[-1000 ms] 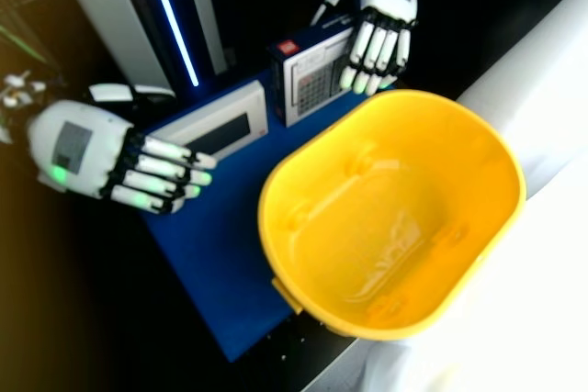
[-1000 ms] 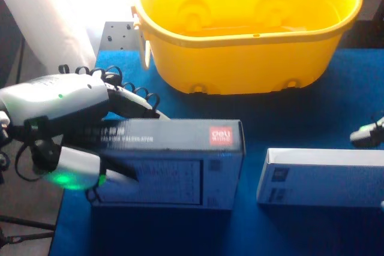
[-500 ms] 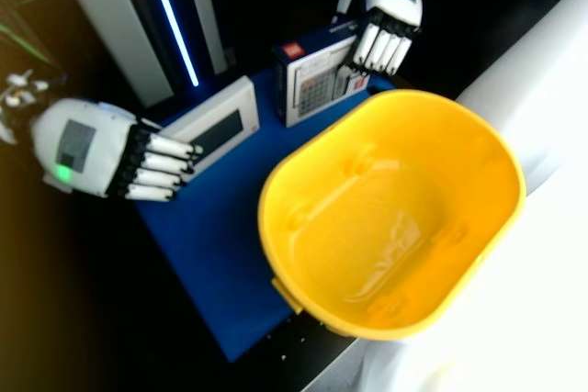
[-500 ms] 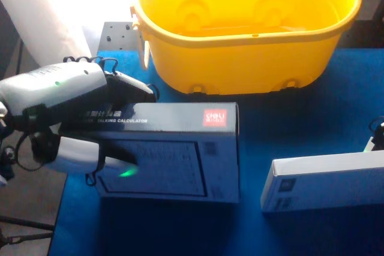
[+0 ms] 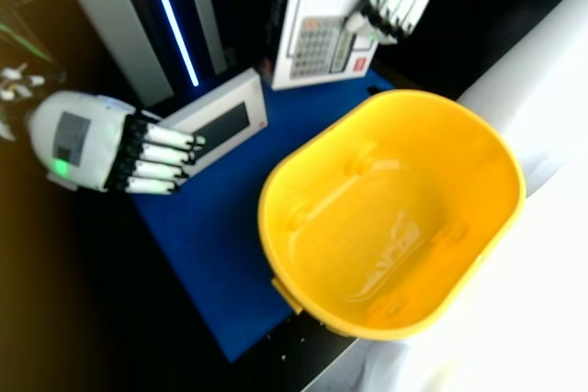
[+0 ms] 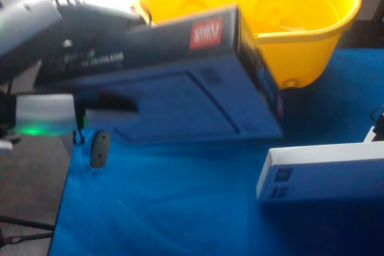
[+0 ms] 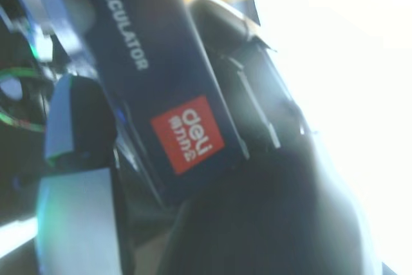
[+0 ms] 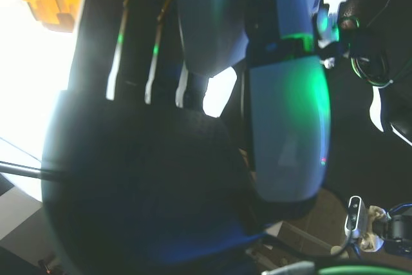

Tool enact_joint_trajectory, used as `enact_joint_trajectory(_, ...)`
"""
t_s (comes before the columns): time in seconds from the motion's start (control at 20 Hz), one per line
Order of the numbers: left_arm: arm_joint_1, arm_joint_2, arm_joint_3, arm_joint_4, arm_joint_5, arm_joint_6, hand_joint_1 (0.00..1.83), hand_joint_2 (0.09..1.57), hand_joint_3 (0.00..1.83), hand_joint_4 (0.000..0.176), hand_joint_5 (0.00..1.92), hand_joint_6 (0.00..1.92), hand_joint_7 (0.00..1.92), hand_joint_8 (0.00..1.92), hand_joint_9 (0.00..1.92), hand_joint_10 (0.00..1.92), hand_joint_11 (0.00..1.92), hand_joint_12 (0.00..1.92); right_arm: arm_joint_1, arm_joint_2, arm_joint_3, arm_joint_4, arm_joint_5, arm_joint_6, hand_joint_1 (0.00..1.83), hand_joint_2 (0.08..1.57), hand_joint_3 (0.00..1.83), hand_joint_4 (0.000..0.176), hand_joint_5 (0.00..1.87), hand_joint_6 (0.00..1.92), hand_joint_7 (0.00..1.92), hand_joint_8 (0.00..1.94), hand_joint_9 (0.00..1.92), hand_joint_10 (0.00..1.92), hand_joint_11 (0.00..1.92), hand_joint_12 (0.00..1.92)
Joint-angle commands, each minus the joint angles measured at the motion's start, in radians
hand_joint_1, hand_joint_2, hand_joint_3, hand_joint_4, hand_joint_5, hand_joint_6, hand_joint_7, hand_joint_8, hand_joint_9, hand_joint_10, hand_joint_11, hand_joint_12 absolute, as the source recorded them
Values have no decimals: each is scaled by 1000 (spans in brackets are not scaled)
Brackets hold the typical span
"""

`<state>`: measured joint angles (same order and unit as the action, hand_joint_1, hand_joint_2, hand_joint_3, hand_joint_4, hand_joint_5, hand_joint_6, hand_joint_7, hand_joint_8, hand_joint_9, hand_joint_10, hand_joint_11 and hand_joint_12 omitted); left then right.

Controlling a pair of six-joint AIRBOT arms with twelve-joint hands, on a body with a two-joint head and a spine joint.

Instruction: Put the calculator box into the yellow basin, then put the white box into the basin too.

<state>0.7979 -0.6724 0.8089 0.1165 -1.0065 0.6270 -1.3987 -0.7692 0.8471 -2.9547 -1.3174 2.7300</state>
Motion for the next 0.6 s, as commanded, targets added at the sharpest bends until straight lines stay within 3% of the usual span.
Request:
enact_joint_trajectory(0.0,-27,3,1,-28,-168,6,1370,1145,0,0,795,1148,942,996,909,1295,801,1389,10,-1,0,1,-122,13,1371,1123,0,0,920,1110,922,961,935,1218,844,1406)
enact_joint_trajectory(0.1,-91,-5,20,-22,-180,12,1360,1167,3,0,739,1285,929,1042,834,1343,728,1512,9,-1,2,5,-120,13,1370,1123,0,0,923,1120,923,962,922,1220,817,1415)
enact_joint_trajectory(0.15,-143,-10,30,-5,-177,17,1361,1165,0,0,756,1277,939,1030,831,1345,723,1554,8,-1,3,7,-116,13,1372,1120,0,0,934,1087,929,955,924,1233,820,1432)
enact_joint_trajectory(0.2,-170,-14,35,10,-172,19,1364,1161,0,0,768,1200,927,1043,860,1365,752,1551,8,-1,4,9,-114,13,1374,1123,0,0,939,952,930,961,922,1368,923,1617)
enact_joint_trajectory(0.25,-213,-21,44,30,-161,22,1366,1141,0,0,797,1142,995,960,904,1331,769,1551,7,-1,5,11,-110,13,1374,1126,1,0,948,922,914,991,914,1396,907,1664)
enact_joint_trajectory(0.3,-268,-34,59,54,-149,25,1369,1141,1,0,795,1150,983,975,888,1330,770,1547,8,-3,7,11,-106,13,1267,1106,0,0,1024,859,980,1061,995,1390,974,1707)
enact_joint_trajectory(0.35,-322,-49,75,72,-132,25,1370,1141,2,0,808,1119,973,999,882,1339,771,1547,8,-5,10,12,-103,13,1258,1097,0,0,1065,748,996,1134,1054,1585,1073,1852)
enact_joint_trajectory(0.45,-383,-73,109,80,-105,25,1369,1139,2,0,799,1144,987,971,890,1326,772,1544,12,-13,16,11,-94,13,1271,1111,1,0,1066,627,961,1299,1125,1721,1208,1916)
enact_joint_trajectory(0.55,-428,-111,143,78,-68,25,1368,1134,0,0,809,1119,1009,943,913,1319,776,1544,21,-20,20,11,-84,13,1262,1136,2,0,1023,659,908,1406,1079,1704,1133,1900)
